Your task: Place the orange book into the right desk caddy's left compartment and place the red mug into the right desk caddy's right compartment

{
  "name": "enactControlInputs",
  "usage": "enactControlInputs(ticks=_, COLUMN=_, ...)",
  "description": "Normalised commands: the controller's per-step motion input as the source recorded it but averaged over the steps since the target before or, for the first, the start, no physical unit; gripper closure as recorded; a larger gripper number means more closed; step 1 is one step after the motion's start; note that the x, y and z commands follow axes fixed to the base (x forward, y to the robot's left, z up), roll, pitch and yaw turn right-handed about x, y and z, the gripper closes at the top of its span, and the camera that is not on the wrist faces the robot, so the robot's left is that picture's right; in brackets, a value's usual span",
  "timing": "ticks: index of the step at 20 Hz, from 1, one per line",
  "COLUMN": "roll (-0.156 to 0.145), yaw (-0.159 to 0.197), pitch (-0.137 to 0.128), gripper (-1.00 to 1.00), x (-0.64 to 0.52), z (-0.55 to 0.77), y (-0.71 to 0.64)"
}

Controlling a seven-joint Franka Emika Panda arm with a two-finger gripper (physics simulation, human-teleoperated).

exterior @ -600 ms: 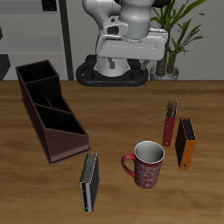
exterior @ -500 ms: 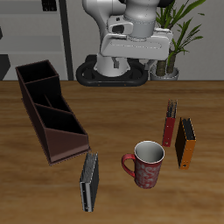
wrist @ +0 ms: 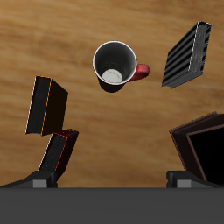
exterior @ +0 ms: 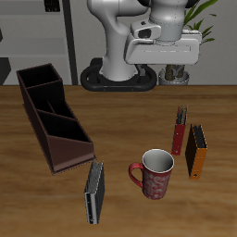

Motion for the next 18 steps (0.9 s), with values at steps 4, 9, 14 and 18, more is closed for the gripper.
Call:
enactControlInputs(ticks=4, roll=0.038, yaw=0.034, pitch=-0.041, gripper=-1.0, x=0.19, z=-0.01, y=0.25)
enactControlInputs(ticks=9, roll=0.02, yaw=-0.007, pitch=-0.012, gripper=-1.0, x=0.24, z=-0.01, y=0.19)
enactControlInputs(ticks=14, roll=-0.01, yaw=0.003, pitch=-0.015, gripper=-1.0, x=0.21, z=-0.17, y=0.24)
enactControlInputs(ticks=18, roll=0.009, yaw=-0.007, pitch=0.025, gripper=-1.0, x=0.14, z=-0.22, y=0.24)
